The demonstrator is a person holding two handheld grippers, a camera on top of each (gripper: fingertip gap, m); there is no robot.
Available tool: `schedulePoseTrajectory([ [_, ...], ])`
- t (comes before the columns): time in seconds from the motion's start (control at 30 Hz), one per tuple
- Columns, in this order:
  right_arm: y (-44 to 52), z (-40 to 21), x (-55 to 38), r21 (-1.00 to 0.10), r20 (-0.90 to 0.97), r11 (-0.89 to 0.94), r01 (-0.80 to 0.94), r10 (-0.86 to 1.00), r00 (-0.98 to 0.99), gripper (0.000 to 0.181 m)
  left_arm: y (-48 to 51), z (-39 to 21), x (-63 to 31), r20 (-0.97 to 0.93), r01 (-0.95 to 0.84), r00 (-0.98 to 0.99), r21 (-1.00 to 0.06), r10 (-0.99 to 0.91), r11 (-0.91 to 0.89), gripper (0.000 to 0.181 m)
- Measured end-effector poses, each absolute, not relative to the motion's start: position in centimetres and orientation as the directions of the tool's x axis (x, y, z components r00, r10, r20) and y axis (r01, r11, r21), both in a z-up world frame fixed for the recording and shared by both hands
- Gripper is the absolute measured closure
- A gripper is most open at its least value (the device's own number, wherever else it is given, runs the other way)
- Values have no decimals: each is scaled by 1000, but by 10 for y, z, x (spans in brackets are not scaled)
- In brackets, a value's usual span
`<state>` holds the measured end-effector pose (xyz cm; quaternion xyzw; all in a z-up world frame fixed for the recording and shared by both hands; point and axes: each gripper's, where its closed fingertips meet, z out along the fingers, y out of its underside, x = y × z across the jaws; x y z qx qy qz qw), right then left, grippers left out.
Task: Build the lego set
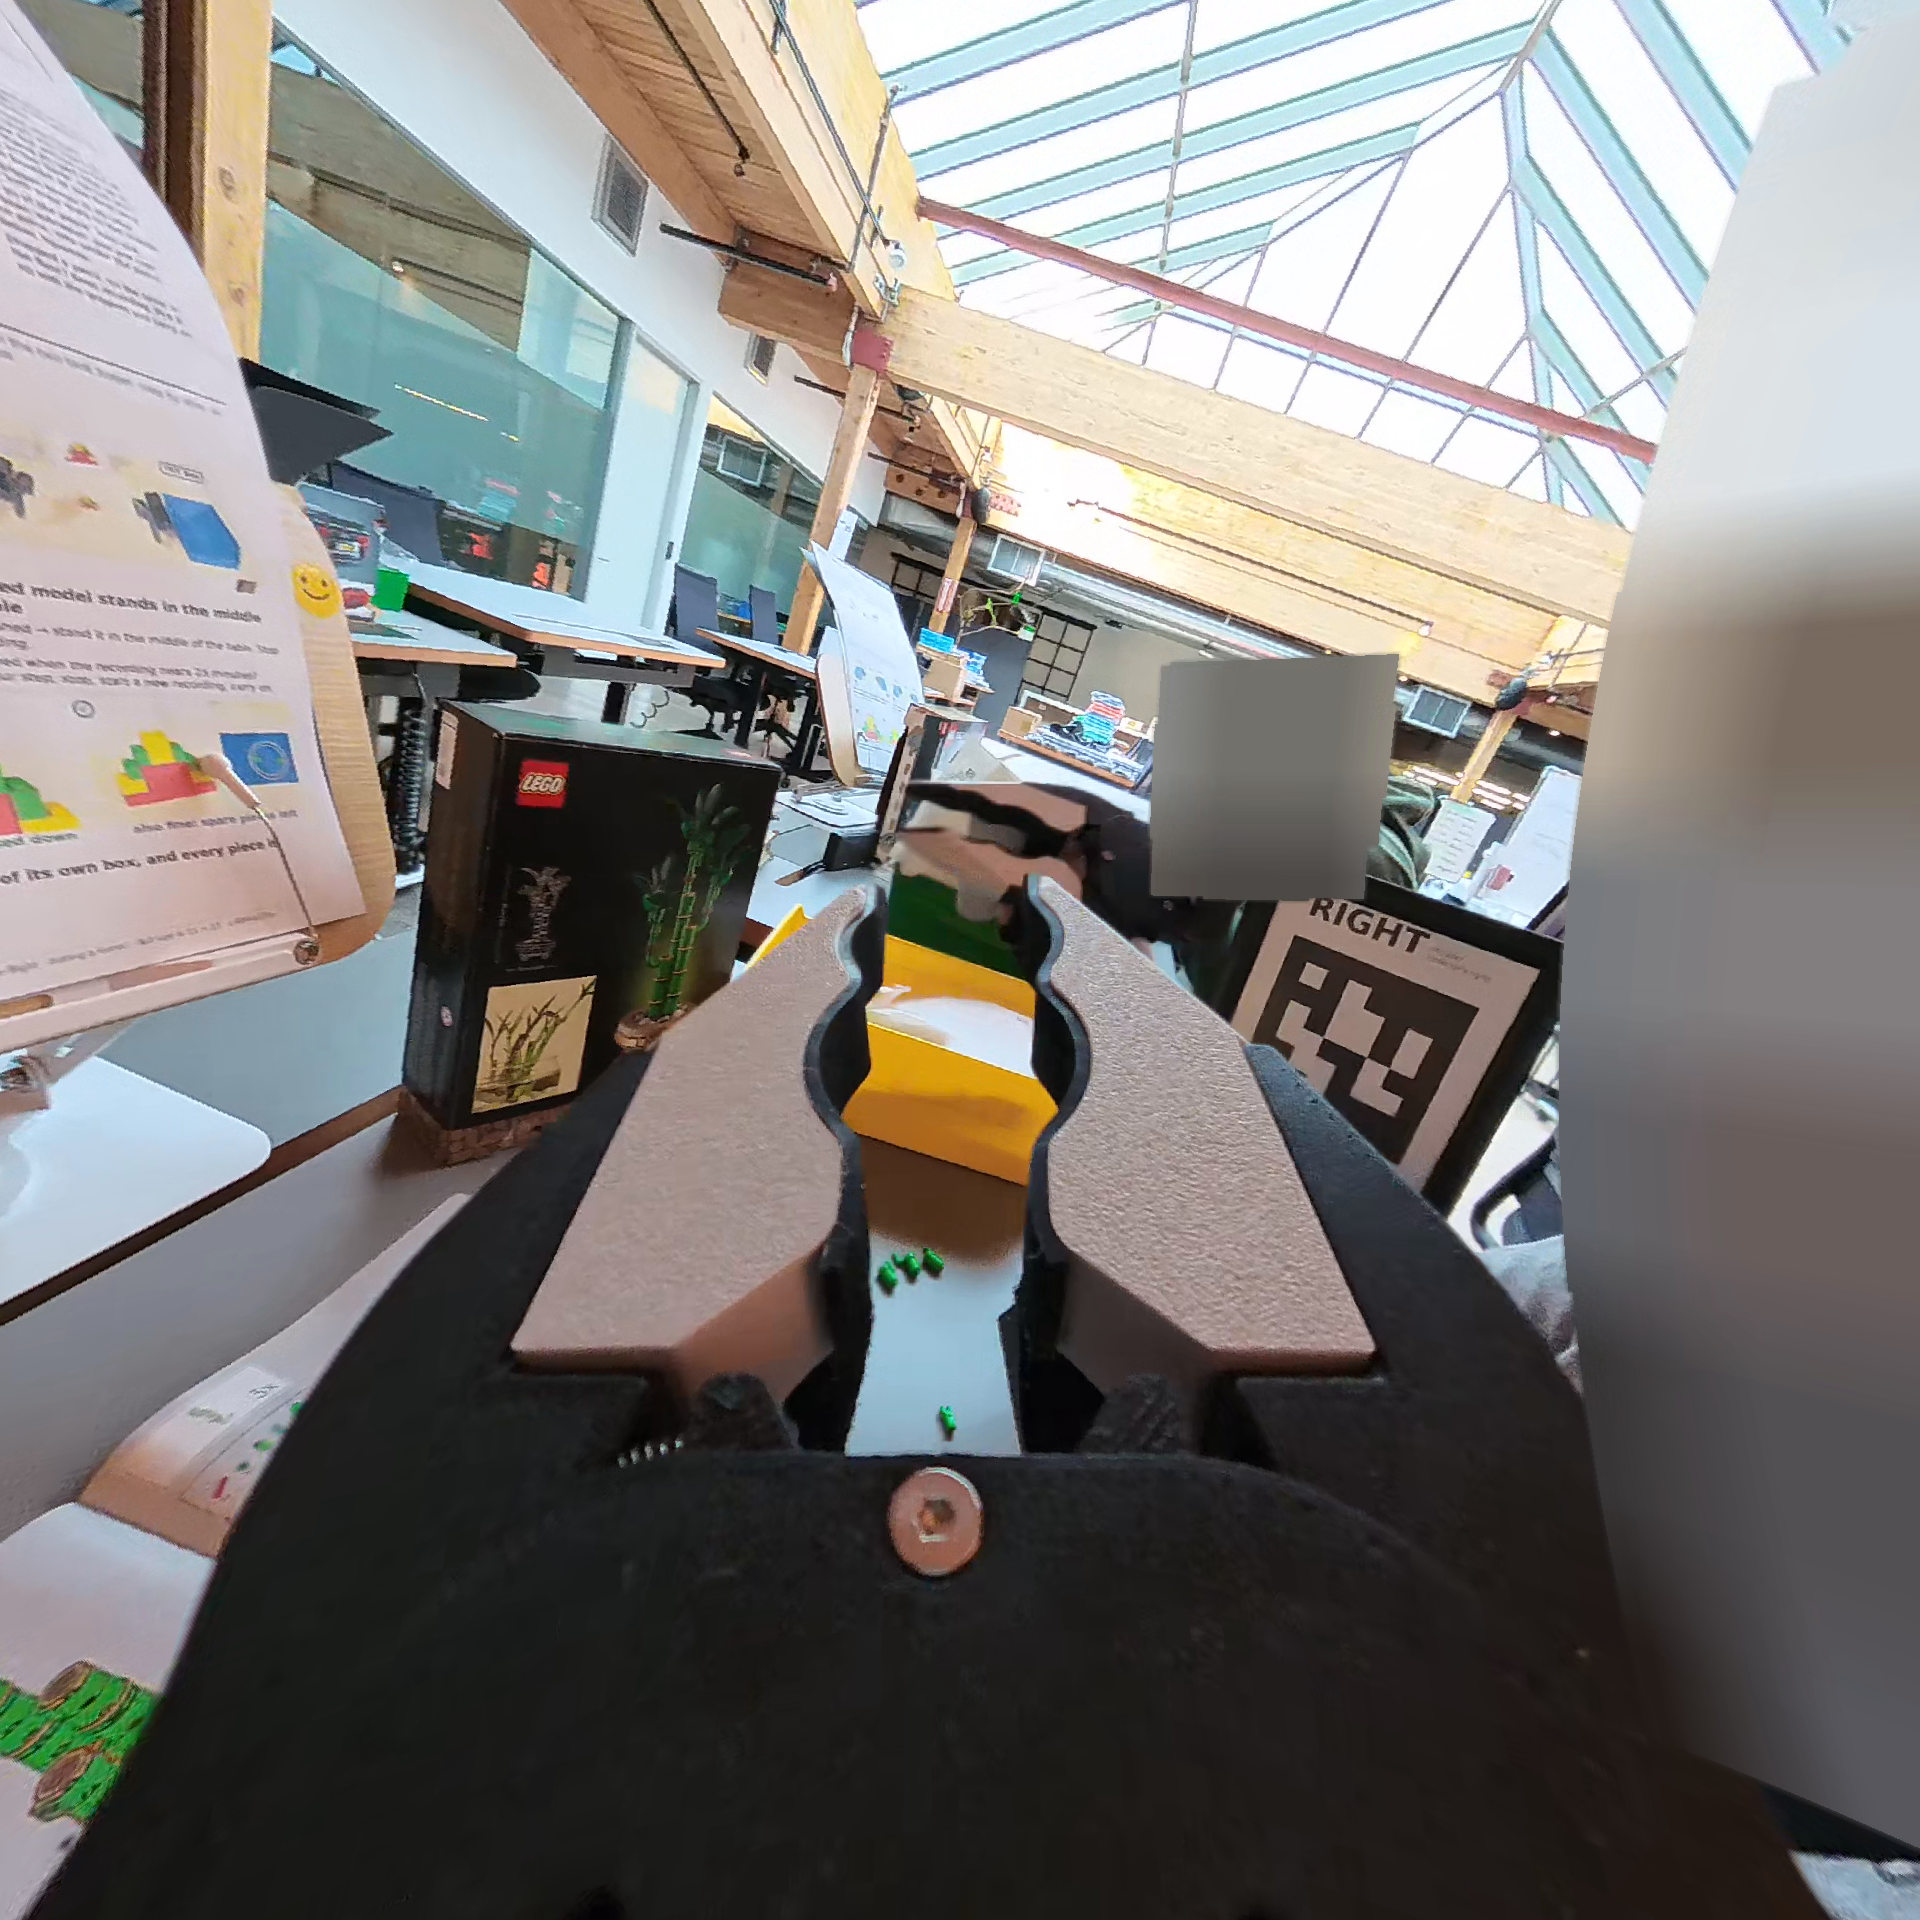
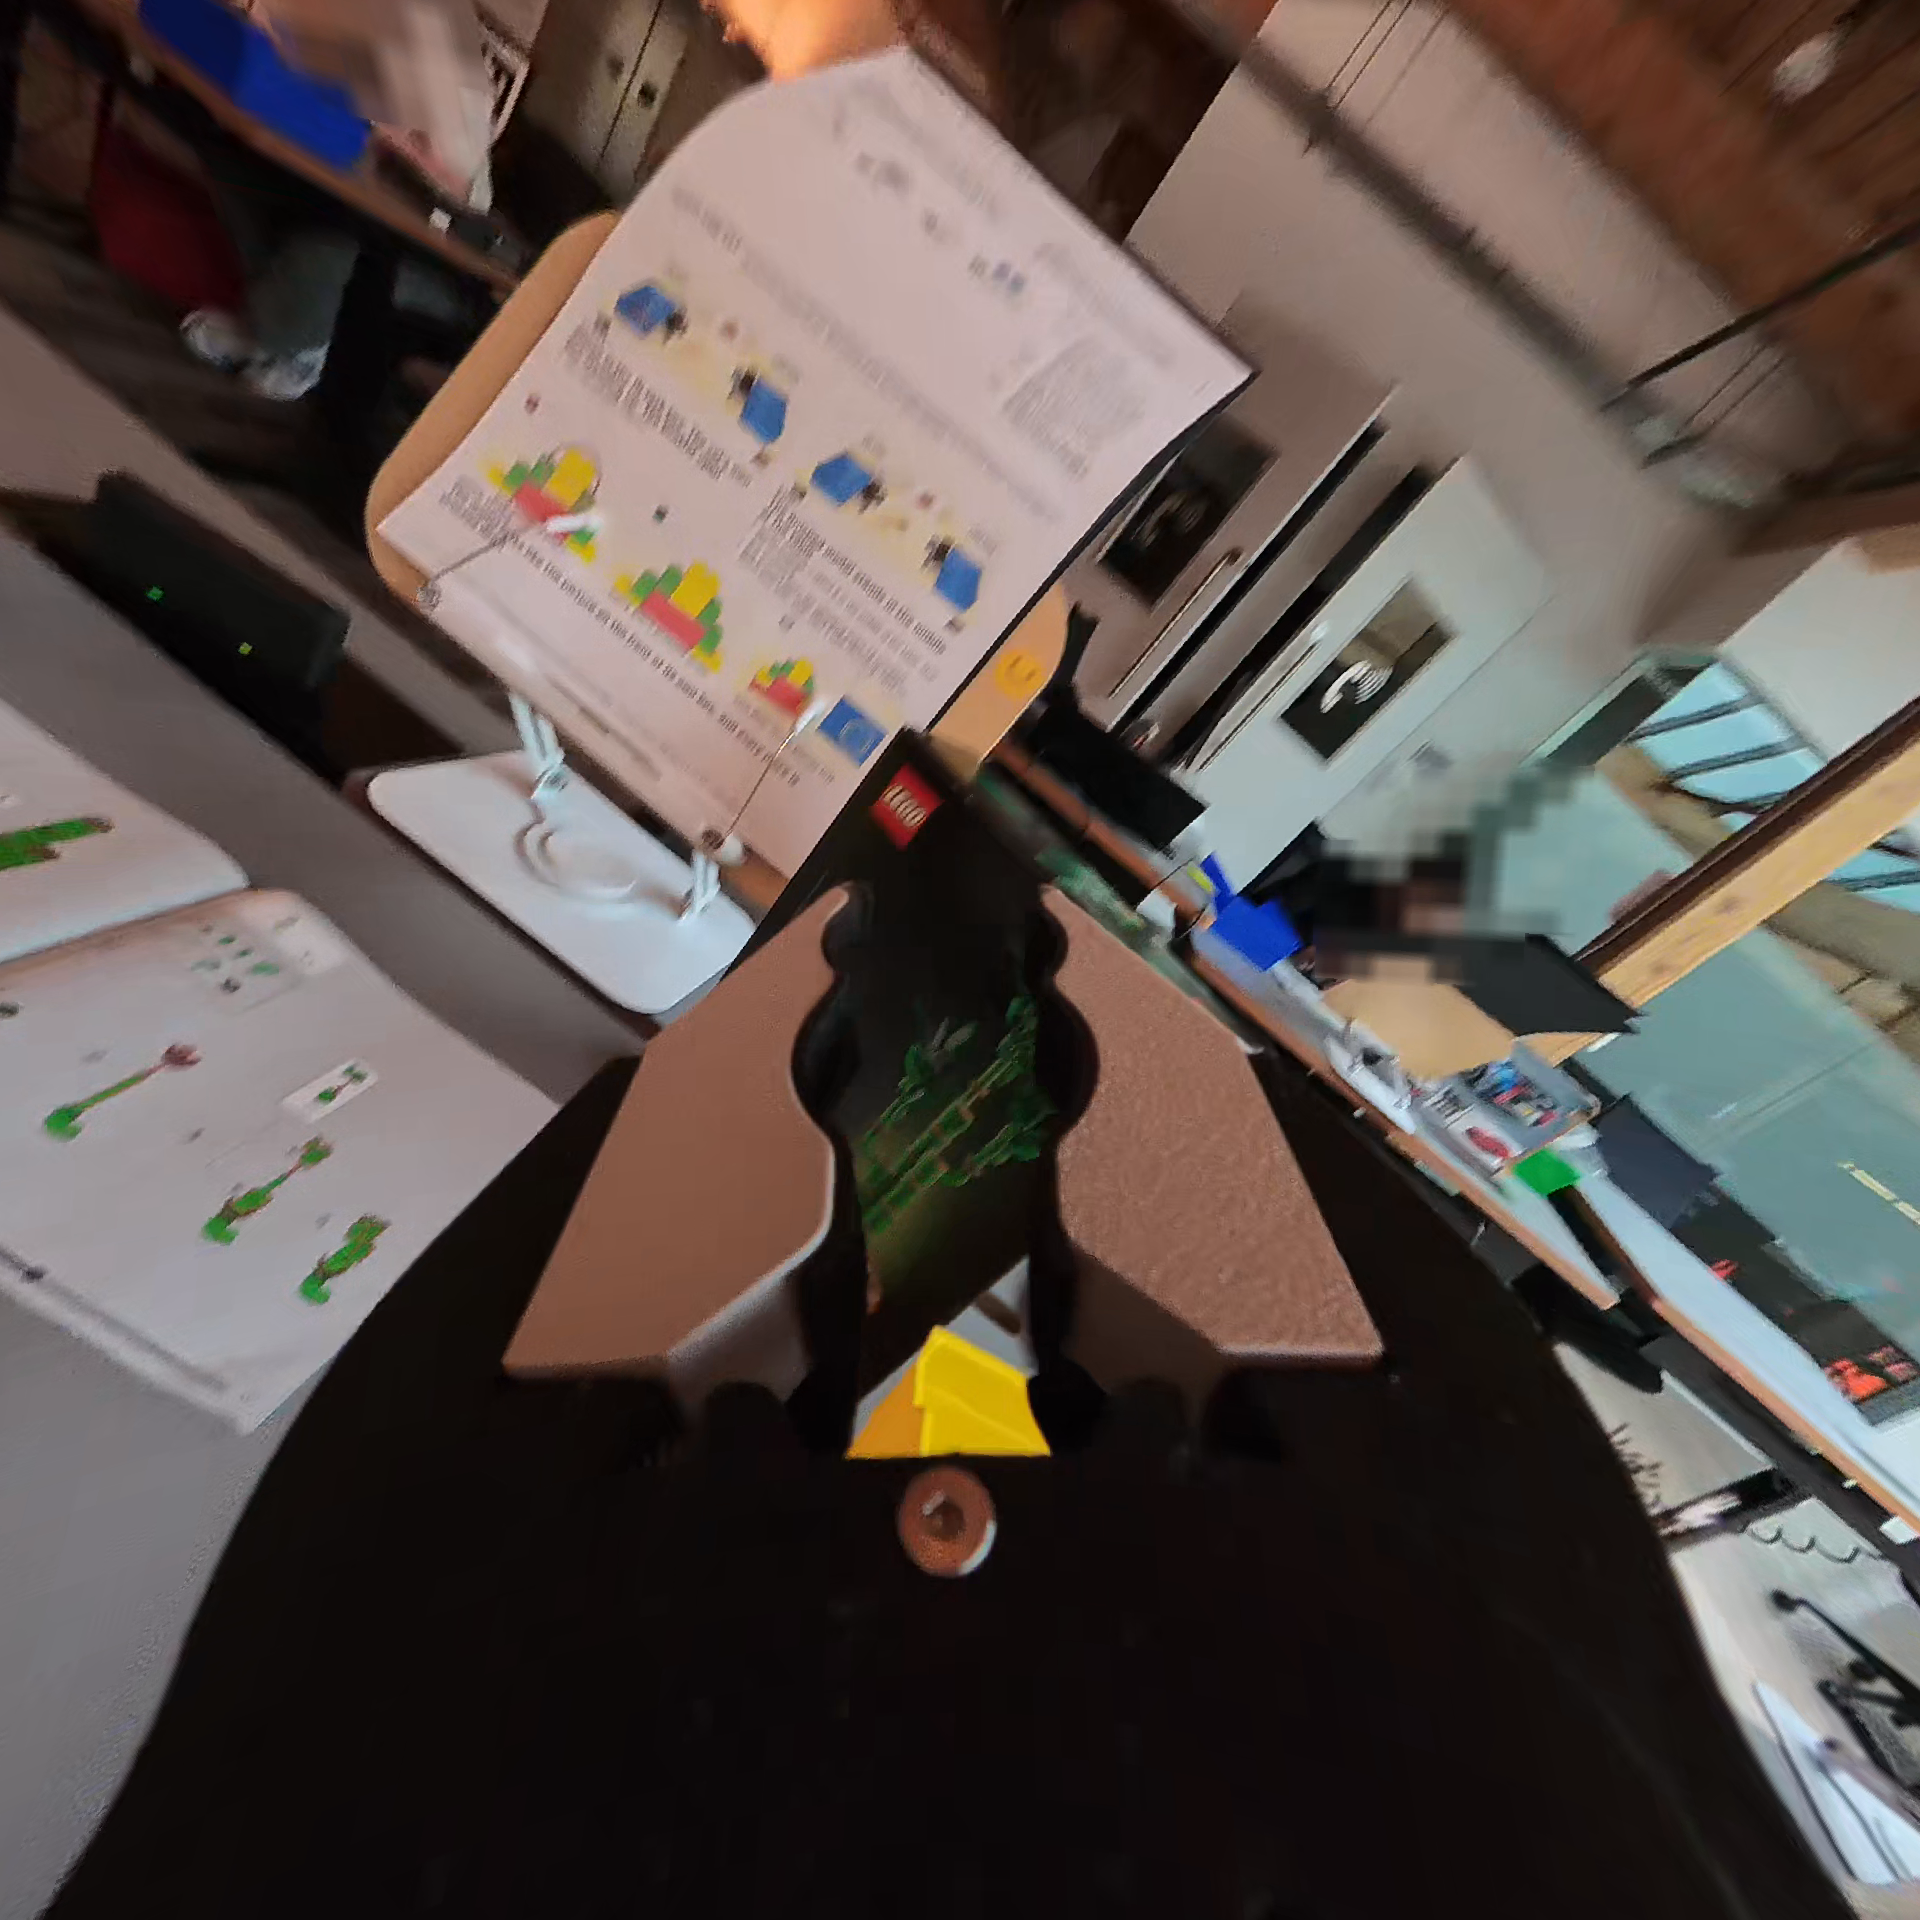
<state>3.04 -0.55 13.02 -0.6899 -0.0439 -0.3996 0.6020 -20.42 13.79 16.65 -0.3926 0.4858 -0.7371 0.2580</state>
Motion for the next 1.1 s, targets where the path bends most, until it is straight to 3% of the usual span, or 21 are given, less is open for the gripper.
schedulePoseTrajectory([
  [0.27, -53, 187, 24, -807, 466, 2, 590, -611, 640, 157, 127, 171, -208, 286, 7, -544, -939, -789, -345, 157],
  [0.37, -67, 200, 23, -800, 419, 59, 597, -658, 626, 139, 123, 170, -209, 246, 9, -533, -955, -809, -296, 157],
  [0.47, -73, 205, 24, -796, 411, 51, 603, -685, 601, 133, 122, 168, -209, 222, 0, -517, -966, -827, -260, 156],
  [0.67, -84, 216, 21, -821, 309, 130, 556, -718, 624, 181, 140, 151, -198, 206, -45, -416, -978, -886, -206, 158],
  [0.83, -84, 220, 13, -801, 334, 147, 581, -696, 636, 181, 143, 146, -196, 188, -67, -390, -982, -901, -176, 159],
  [1.1, -56, 198, 3, -795, 484, 23, 607, -581, 655, 181, 146, 149, -200, 187, -61, -374, -982, -908, -178, 160],
])
